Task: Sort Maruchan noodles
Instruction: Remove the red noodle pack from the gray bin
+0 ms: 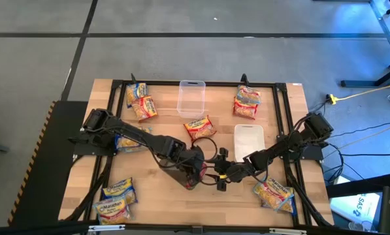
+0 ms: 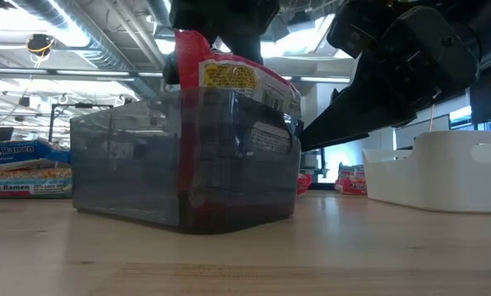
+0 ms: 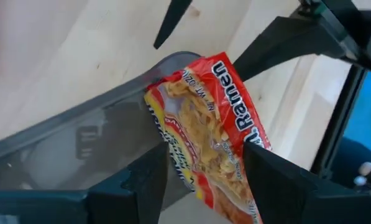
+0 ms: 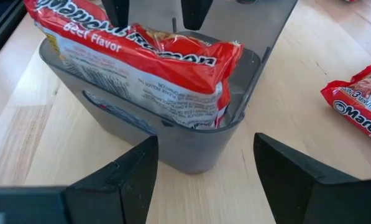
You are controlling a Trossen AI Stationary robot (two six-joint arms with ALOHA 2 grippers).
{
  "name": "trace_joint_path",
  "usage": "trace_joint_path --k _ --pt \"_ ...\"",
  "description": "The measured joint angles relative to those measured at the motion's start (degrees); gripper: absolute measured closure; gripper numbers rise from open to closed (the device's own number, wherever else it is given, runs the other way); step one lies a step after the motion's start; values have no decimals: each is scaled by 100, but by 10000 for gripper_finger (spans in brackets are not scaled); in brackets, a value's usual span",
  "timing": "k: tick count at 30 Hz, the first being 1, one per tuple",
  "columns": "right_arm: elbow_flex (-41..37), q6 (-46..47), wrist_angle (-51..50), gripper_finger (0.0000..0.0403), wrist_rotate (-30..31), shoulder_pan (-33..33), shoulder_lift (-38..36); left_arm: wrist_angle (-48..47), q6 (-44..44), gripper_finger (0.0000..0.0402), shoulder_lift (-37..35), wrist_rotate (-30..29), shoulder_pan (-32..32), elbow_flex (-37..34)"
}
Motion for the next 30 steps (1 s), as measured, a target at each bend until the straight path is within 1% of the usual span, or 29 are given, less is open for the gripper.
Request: trace_joint_path --k 6,11,22,27,30 --pt "0 -2 -1 166 0 2 -4 370 -70 201 0 498 -2 -2" --pt "0 -2 -2 166 -9 2 -4 425 -180 203 0 486 -13 -2" --pt "0 -4 -4 166 50 2 -4 407 -330 204 33 -251 -222 -4" --pt "0 -4 -1 166 50 2 -4 431 -357 204 85 -483 -316 -15" --pt "0 -4 8 166 52 2 -4 406 -373 204 85 -799 -420 -11"
